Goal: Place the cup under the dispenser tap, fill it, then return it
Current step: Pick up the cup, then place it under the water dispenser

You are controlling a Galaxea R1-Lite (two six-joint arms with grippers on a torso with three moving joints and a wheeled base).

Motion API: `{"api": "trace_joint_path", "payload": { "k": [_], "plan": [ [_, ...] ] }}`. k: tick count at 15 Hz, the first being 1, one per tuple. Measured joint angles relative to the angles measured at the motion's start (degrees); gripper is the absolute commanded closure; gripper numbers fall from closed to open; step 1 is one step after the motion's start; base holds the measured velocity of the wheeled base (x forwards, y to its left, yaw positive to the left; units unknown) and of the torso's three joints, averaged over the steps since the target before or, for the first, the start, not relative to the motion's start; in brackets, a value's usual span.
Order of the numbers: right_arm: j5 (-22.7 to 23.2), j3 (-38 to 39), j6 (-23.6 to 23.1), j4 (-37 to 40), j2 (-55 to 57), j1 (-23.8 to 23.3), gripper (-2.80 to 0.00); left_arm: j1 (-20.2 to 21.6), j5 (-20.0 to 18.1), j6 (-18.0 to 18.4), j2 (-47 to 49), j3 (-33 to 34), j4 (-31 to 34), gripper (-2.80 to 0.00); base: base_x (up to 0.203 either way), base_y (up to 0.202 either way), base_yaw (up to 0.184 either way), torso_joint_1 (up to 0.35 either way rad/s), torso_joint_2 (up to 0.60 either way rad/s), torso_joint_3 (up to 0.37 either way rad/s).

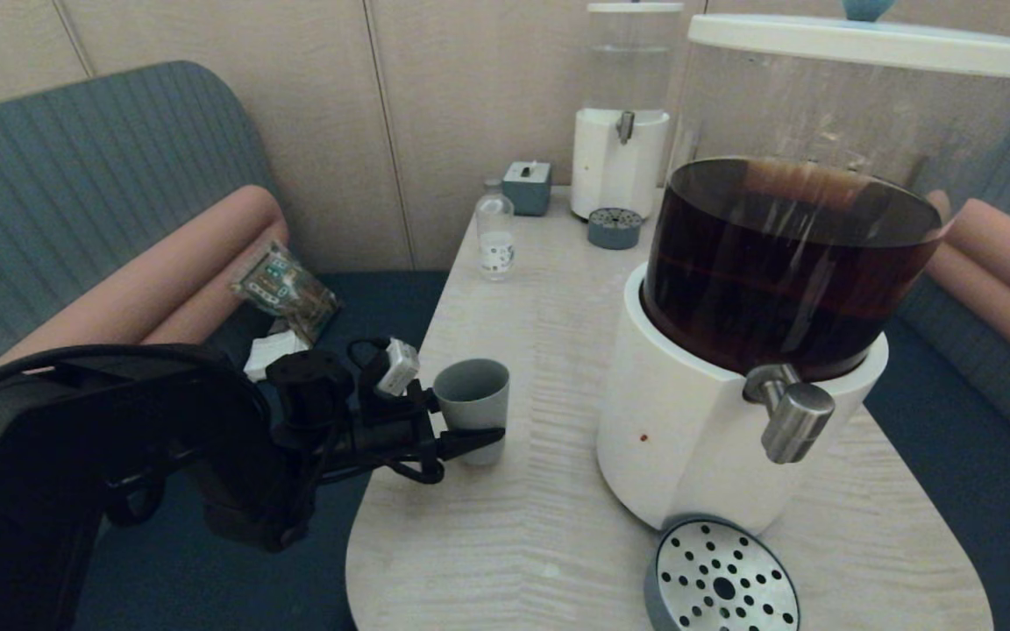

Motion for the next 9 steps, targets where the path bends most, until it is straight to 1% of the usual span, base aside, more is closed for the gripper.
{"api": "trace_joint_path", "payload": {
  "k": [5, 9],
  "plan": [
    [0.00, 0.02, -0.01, -0.02, 0.00, 0.00, 0.00, -0.83, -0.08, 0.00, -7.83, 7.93, 0.06, 0.00, 0.000, 0.000, 0.000, 0.000, 0.00, 0.000],
    [0.02, 0.00, 0.00, -0.05, 0.00, 0.00, 0.00, -3.61, -0.05, -0.24, -16.61, 16.02, 0.35, 0.00, 0.000, 0.000, 0.000, 0.000, 0.00, 0.000]
  ]
}}
